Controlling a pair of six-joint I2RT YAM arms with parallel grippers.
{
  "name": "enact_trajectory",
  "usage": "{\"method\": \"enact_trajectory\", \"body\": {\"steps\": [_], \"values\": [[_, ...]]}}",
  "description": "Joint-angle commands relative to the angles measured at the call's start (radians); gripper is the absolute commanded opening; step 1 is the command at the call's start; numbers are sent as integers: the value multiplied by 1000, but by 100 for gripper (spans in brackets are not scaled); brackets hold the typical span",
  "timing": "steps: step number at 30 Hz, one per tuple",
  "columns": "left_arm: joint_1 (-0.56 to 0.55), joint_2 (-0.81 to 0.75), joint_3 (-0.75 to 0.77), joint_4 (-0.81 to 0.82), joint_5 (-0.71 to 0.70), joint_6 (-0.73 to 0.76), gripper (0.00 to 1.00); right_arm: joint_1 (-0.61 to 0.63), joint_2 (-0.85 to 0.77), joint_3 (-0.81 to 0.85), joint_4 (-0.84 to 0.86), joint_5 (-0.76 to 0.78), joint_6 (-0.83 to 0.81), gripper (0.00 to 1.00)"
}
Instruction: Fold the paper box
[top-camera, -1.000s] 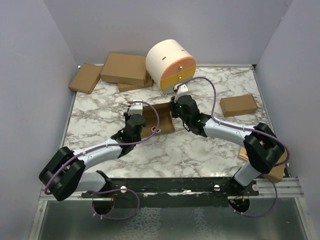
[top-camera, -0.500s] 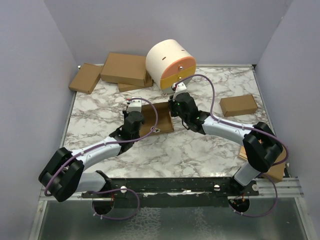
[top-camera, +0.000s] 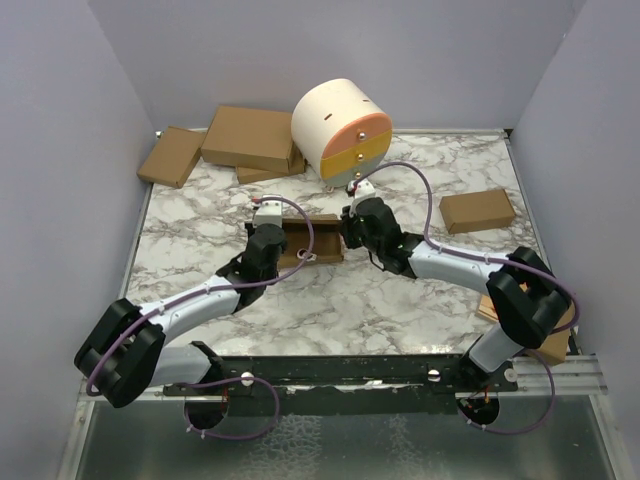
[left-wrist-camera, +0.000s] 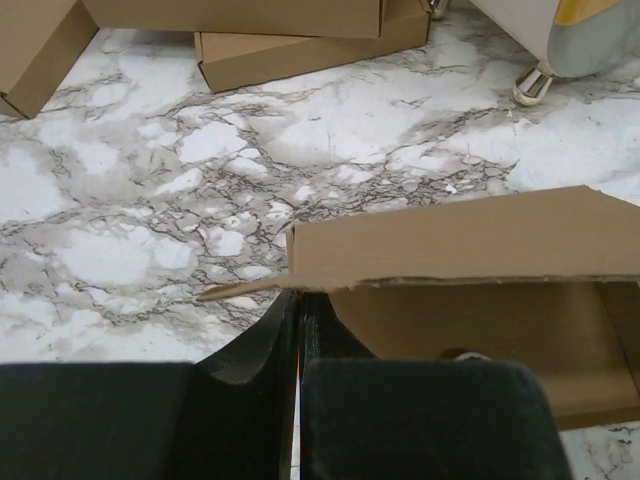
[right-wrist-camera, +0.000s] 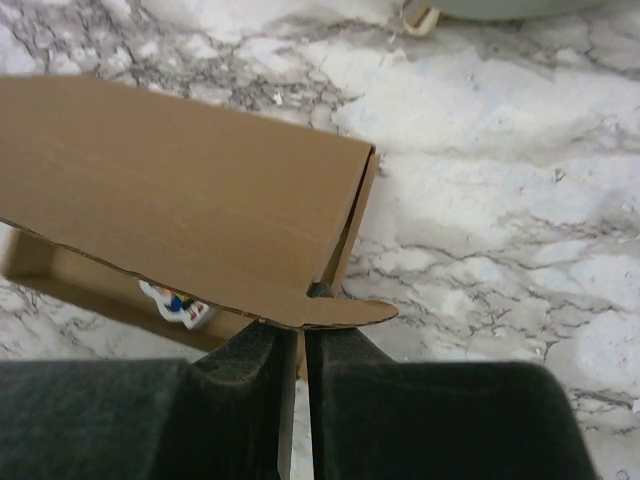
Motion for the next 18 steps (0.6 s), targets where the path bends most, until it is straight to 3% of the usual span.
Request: {"method": "enact_trajectory", "body": {"steps": [1, 12, 18], "values": [[-28, -20, -18, 89, 210, -53, 0, 43, 15, -39, -5, -200, 32, 6], [-27, -59, -102, 102, 221, -86, 0, 43, -2, -62, -6, -178, -36, 7], [-27, -97, -127, 43, 210, -99, 0, 43, -27, -68, 13, -174, -86, 12]]}}
